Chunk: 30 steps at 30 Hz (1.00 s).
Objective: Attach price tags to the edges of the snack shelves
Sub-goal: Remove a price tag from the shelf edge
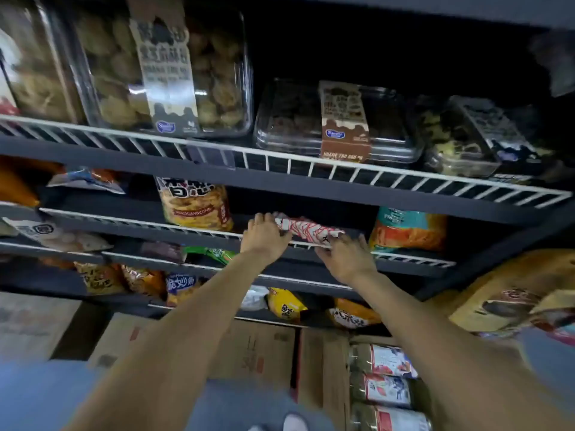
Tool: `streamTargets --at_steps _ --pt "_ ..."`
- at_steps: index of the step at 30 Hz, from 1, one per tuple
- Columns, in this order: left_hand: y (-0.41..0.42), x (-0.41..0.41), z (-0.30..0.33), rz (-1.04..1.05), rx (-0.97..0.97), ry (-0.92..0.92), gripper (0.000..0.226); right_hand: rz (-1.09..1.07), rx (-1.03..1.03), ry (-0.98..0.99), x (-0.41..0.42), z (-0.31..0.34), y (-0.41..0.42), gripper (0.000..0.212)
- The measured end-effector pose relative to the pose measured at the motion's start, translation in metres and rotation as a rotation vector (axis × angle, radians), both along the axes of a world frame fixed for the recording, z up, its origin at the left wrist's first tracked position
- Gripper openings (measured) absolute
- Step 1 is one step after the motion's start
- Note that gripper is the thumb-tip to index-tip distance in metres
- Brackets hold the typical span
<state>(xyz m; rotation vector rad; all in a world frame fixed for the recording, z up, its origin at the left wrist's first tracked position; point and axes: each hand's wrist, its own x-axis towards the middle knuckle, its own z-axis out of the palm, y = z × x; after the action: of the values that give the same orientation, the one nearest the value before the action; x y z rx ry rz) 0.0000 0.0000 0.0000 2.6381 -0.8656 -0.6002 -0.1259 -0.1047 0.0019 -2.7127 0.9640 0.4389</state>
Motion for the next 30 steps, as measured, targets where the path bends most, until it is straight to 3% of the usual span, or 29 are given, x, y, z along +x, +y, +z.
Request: streamTargets --at_steps 3,11,18,24,30 --pt "-0.015 0.004 -0.017 0.099 -0.002 -0.066 0.062 0.005 -0.036 -0.051 0.005 -0.020 -0.007 0.053" --pt "-0.036 0.016 -0.038 0.309 -0.027 0.009 0.082 0.091 -0.033 -0.299 0.015 -0.044 -0.009 0.041" --pt "-0.045 0.012 -0.044 0.320 0.054 -0.051 0.088 -0.046 0.054 -0.516 0.011 -0.042 -0.028 0.019" --pt "-0.048 0.012 -0.049 0.296 0.101 -0.095 0.087 -0.268 0.025 -0.318 0.030 -0.047 -0.044 0.043" --pt "-0.054 0.015 -0.050 0.302 0.113 -0.037 0.059 -0.207 0.117 -0.228 0.045 -0.043 -0.050 0.037"
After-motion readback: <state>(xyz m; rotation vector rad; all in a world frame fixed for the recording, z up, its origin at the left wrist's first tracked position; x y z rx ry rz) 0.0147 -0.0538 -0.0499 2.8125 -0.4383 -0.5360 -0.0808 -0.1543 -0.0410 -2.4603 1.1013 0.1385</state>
